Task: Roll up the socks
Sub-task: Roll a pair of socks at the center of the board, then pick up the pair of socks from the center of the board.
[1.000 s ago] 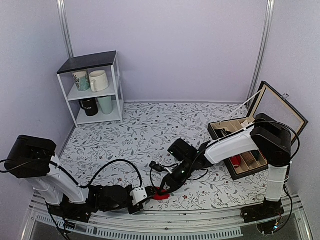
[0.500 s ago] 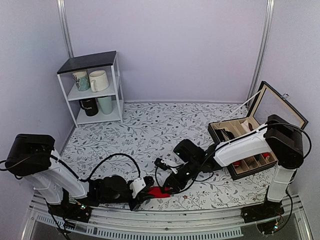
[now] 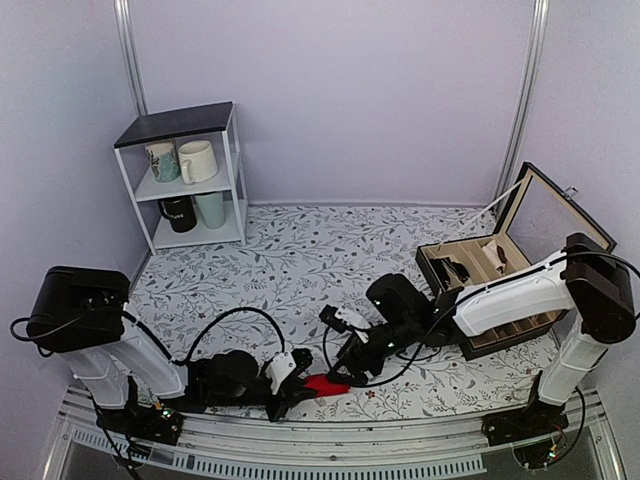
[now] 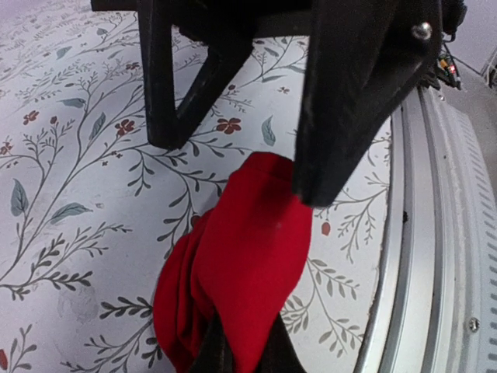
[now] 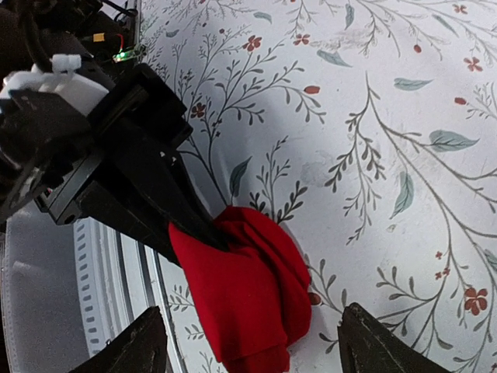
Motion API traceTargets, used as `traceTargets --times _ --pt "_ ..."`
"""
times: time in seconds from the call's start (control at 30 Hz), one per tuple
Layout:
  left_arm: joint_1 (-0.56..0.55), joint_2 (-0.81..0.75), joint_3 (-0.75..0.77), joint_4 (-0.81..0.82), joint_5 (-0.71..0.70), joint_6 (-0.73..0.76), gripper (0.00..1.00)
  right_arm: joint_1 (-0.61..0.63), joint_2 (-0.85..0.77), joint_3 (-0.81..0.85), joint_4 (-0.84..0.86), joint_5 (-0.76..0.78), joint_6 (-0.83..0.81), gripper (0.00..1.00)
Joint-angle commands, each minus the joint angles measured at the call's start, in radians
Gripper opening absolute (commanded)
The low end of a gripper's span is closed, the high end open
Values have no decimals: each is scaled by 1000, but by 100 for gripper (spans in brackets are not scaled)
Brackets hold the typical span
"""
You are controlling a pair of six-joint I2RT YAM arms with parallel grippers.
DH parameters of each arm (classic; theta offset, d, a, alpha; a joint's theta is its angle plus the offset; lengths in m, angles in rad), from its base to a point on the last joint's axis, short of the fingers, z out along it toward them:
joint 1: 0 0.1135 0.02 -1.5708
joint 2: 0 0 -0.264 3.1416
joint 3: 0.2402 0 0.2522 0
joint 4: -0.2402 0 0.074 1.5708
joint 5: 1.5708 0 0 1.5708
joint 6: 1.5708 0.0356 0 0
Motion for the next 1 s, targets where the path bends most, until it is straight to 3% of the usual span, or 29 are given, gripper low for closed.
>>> traceTargets --times 0.0,0.53,0.7,0.97 --pt "5 64 -39 -222 54 -20 0 2 50 -29 59 -56 27 77" --pt "8 81 -36 -215 61 -18 0 42 168 -13 72 -49 44 80" --pt "9 90 -30 -216 64 -13 0 93 201 -7 60 -58 64 68" --pt "10 96 -29 -215 63 -14 0 100 197 -35 44 -56 80 40"
